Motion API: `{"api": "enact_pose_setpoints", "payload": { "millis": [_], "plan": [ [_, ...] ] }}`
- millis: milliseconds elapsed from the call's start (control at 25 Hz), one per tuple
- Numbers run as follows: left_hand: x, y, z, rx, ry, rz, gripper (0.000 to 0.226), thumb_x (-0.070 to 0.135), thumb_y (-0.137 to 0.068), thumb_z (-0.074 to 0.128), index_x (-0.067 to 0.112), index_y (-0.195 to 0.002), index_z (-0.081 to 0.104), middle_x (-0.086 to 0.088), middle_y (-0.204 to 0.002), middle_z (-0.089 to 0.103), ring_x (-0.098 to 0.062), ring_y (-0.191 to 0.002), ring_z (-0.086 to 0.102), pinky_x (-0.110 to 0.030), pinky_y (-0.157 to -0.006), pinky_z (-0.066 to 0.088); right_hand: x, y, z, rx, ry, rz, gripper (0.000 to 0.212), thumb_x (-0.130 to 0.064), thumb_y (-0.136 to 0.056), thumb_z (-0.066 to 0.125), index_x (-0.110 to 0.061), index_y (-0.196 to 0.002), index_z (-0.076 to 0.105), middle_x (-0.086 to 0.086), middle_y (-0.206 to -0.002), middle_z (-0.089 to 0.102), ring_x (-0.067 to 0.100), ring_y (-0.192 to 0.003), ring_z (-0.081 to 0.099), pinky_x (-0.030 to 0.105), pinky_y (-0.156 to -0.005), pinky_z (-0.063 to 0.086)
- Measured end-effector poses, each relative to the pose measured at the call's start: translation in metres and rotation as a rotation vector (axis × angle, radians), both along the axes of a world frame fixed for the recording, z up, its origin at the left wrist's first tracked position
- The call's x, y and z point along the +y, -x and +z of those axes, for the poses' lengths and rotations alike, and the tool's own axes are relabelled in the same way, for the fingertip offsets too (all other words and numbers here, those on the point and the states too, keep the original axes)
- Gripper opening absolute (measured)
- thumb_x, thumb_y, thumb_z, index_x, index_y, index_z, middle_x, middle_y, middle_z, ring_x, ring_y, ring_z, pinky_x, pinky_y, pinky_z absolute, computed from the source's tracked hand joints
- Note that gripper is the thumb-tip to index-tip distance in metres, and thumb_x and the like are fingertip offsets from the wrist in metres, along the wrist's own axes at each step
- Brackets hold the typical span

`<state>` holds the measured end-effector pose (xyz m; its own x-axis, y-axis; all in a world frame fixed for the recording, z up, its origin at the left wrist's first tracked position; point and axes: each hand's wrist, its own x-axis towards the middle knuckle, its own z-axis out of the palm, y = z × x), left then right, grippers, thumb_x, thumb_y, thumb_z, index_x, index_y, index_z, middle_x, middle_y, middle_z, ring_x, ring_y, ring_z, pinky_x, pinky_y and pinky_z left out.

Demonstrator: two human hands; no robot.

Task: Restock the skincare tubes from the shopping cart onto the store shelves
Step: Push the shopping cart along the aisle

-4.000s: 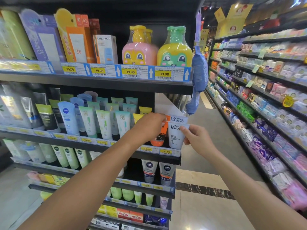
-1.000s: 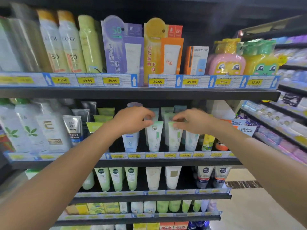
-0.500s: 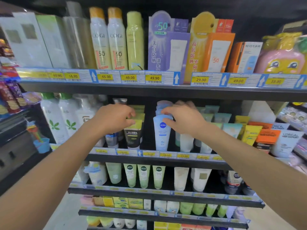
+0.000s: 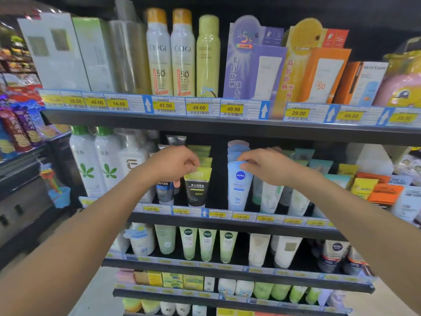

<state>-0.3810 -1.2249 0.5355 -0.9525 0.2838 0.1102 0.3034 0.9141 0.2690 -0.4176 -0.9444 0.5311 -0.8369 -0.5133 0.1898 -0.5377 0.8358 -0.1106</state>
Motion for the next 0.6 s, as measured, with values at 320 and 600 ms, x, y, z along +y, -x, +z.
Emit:
{"api": "enact_pose_setpoints", "payload": {
  "millis": [320, 600],
  "plan": [
    [-0.046, -0.003, 0.009, 0.431, 0.160, 0.201, 0.021, 0.038, -0.102, 0.053, 0.038, -0.112, 0.071, 0.010, -0.113, 0.076, -0.019, -0.090, 0.071, -0.035, -0.074, 0.058, -0.027, -0.022, 0.005, 0.239, 0.081, -0.051, 0.031, -0.047, -0.098, 0.056, -0.032, -0.124, 0.066, -0.013, -0.120, 0.070, 0.017, -0.110, 0.062, 0.039, -0.098, 0.048],
    [-0.068, 0.001, 0.004, 0.145, 0.190, 0.207, 0.032, 0.048, -0.104, 0.052, 0.028, -0.123, 0.067, 0.000, -0.094, 0.077, -0.007, -0.055, 0.065, -0.031, -0.070, 0.050, -0.104, -0.017, -0.005, 0.285, -0.151, 0.056, 0.029, -0.030, -0.104, 0.040, -0.026, -0.086, 0.063, -0.005, -0.080, 0.064, 0.025, -0.098, 0.057, 0.046, -0.099, 0.036]
  ]
}}
